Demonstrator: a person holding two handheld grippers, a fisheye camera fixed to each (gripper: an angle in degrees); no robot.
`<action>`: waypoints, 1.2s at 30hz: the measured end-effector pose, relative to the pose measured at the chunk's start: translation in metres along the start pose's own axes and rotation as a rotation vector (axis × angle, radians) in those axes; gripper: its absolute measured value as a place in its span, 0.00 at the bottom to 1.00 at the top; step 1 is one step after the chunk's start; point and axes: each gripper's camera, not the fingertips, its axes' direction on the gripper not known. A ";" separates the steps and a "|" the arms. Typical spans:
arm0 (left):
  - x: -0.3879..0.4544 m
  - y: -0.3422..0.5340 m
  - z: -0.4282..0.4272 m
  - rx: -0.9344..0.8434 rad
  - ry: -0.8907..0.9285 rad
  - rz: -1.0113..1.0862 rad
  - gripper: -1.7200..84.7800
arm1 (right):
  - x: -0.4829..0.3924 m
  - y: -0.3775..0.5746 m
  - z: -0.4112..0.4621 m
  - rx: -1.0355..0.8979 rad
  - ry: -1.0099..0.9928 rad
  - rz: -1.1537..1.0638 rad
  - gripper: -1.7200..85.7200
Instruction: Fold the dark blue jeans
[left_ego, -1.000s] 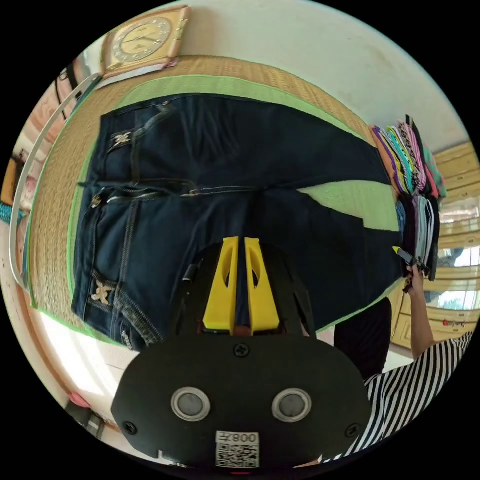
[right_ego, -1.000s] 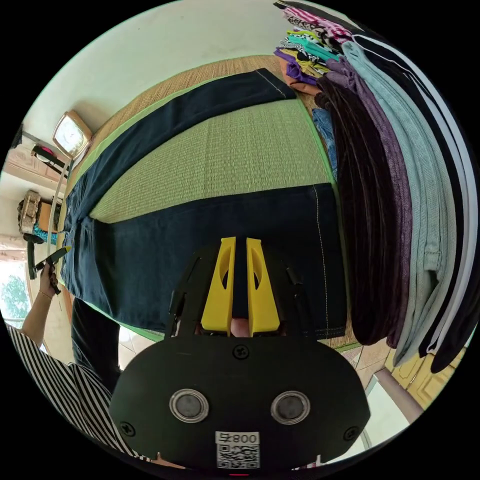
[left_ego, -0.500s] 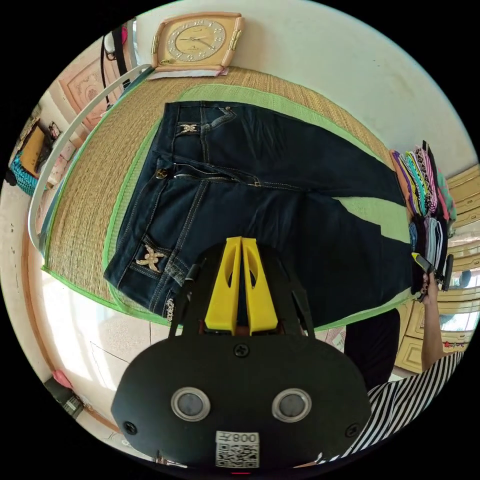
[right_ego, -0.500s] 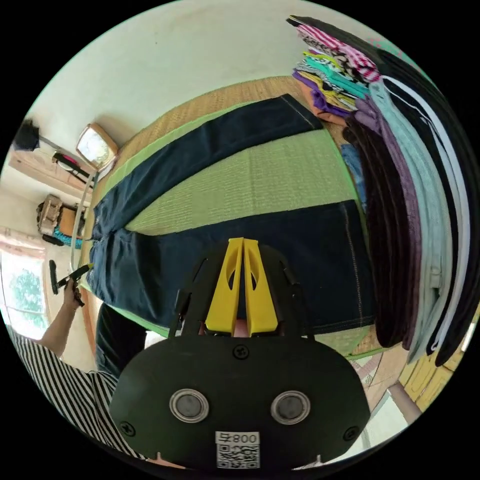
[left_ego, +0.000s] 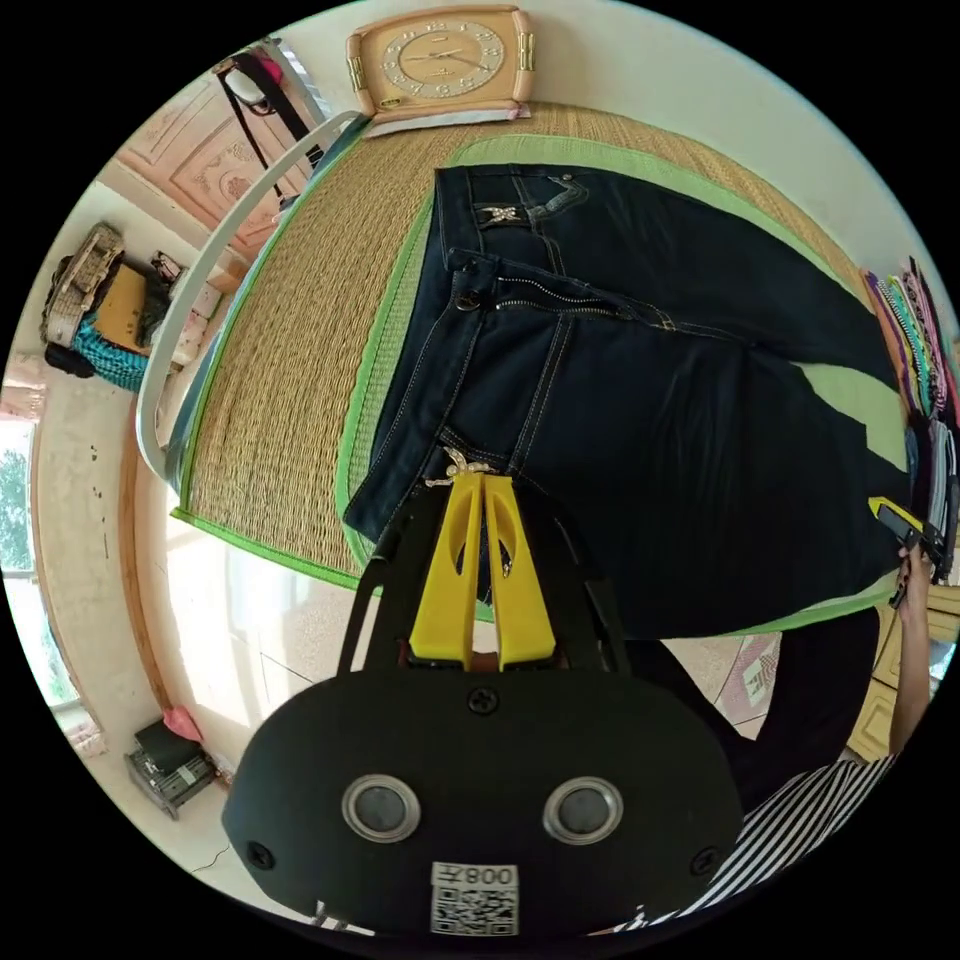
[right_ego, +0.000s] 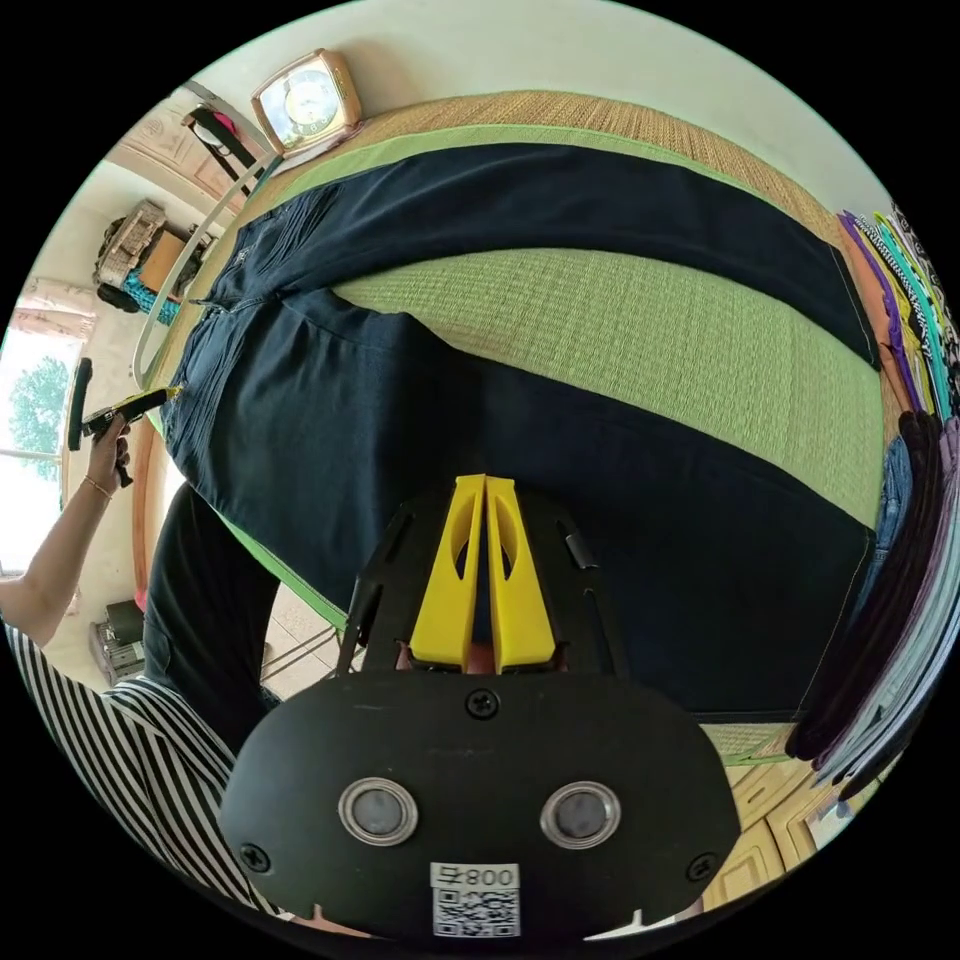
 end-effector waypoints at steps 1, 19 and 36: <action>-0.010 0.007 -0.002 0.014 0.031 -0.029 0.04 | -0.004 -0.003 -0.001 0.013 0.000 -0.008 0.03; -0.224 0.111 0.044 0.160 0.575 -0.485 0.10 | -0.243 -0.263 0.046 0.136 -0.026 -0.505 0.13; -0.303 0.129 0.063 0.196 0.725 -0.422 0.04 | -0.421 -0.440 0.169 -0.040 0.238 -0.794 0.11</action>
